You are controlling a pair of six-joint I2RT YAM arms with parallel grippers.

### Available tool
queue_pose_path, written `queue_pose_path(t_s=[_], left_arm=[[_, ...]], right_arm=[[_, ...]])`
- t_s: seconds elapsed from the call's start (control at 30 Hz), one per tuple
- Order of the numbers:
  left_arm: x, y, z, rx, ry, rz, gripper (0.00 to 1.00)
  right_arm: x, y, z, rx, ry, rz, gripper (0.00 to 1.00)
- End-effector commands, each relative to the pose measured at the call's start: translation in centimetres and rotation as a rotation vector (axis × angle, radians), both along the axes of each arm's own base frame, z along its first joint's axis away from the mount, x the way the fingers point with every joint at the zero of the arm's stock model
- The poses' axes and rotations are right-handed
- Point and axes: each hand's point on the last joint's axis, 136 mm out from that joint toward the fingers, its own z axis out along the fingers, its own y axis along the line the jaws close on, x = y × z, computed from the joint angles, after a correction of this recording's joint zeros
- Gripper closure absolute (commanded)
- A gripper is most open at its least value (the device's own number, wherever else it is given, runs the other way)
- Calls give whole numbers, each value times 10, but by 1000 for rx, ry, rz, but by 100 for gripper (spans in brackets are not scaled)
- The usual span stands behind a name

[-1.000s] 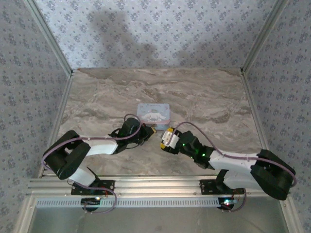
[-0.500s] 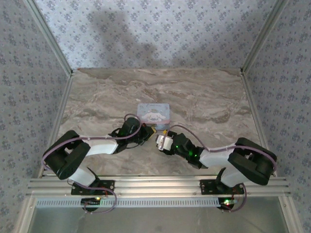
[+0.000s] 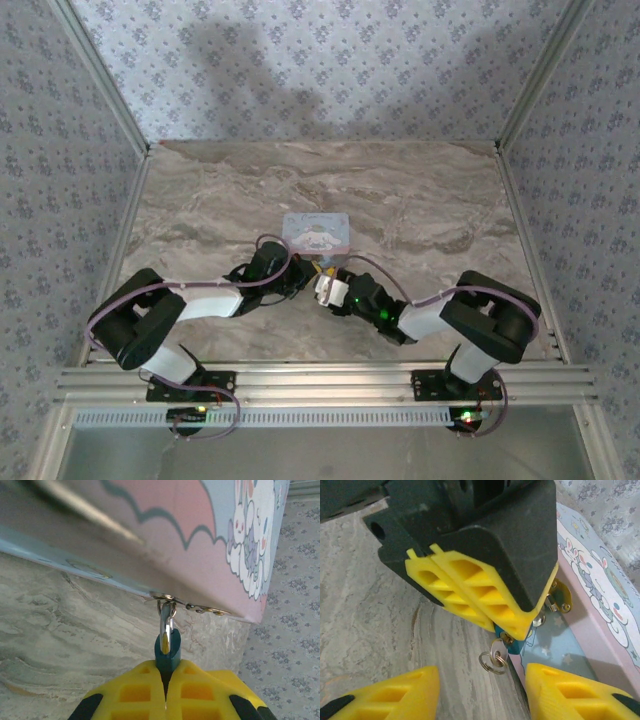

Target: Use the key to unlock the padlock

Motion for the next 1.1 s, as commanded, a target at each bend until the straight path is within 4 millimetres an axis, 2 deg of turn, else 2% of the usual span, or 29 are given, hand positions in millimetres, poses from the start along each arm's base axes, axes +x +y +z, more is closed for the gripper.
queue_pose_path(t_s=[0.0,0.3,0.47,0.73,1.07], left_arm=[[7,-11,28,-58,-47,-11,97],[7,-11,27,-56,-44,-11,97],[6,-11,26,-55,-41,-13,98],[6,-12,24,-54,-37,-16,98],[5,-15,22,-55,-32,-25,98]], right_arm=[[10,10,14,56,-26,-16,53],[18,9,8,62,-16,-58,65],[21,8,7,70,-13,-77,76],[22,10,9,99,-1,-83,78],[26,11,12,148,28,-115,92]])
